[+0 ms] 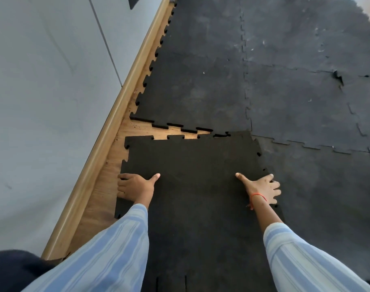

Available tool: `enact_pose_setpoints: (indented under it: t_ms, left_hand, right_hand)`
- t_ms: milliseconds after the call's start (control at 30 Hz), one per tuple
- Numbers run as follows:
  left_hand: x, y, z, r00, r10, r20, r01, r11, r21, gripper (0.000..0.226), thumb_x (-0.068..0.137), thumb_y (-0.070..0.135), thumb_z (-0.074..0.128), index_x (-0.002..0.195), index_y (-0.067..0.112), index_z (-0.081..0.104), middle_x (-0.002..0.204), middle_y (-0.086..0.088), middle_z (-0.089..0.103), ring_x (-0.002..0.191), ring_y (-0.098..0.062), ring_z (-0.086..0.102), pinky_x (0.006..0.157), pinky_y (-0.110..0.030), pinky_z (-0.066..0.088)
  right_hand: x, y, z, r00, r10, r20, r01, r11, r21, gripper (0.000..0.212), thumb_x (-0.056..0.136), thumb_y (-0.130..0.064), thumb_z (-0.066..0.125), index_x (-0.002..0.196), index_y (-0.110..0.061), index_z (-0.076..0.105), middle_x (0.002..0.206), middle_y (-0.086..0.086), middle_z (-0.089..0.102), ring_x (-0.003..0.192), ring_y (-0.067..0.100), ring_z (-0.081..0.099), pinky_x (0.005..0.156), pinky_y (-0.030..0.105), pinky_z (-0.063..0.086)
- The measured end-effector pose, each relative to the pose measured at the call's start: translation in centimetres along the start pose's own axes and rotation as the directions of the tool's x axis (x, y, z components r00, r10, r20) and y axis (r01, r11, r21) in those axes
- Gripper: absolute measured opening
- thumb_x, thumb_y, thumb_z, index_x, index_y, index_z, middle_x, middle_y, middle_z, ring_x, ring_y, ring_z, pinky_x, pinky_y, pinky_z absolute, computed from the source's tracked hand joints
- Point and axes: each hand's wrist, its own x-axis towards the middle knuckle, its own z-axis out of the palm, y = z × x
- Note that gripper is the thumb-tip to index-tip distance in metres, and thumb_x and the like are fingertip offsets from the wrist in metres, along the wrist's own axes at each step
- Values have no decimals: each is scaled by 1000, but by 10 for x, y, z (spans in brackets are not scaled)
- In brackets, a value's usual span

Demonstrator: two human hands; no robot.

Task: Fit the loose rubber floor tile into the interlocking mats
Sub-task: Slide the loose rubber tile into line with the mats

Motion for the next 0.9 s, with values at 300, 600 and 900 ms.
enact_pose_setpoints:
  t_ms: [300, 600, 900]
  left_hand:
    - [27, 9, -21, 992, -114, 61, 124, 969, -212, 87, 72, 54, 75, 132, 0, 41, 134, -23, 49, 120, -43, 49, 103, -53, 39]
    - [50, 31, -51, 1000, -22, -5, 19, 944, -329, 91, 79, 53, 69, 147, 9, 27, 152, -16, 33, 136, -42, 34, 111, -55, 29]
    - [82, 38, -52, 990, 47, 133, -16, 974, -226, 107, 68, 62, 74, 147, 8, 26, 151, -17, 32, 137, -41, 32, 111, -55, 29]
  right_hand:
    - [26, -1, -23, 979, 188, 82, -205, 880, 429, 79, 72, -46, 76, 134, -11, 43, 139, 21, 46, 130, 40, 39, 106, 50, 34]
    - [2, 8, -16, 962, 264, 76, -243, 689, 682, 51, 79, -30, 72, 124, -13, 56, 111, 14, 63, 108, 34, 59, 97, 51, 48]
    - [3, -5, -6, 978, 189, 91, -200, 712, 673, 51, 84, -25, 68, 129, -9, 53, 116, 16, 63, 111, 30, 58, 97, 47, 48]
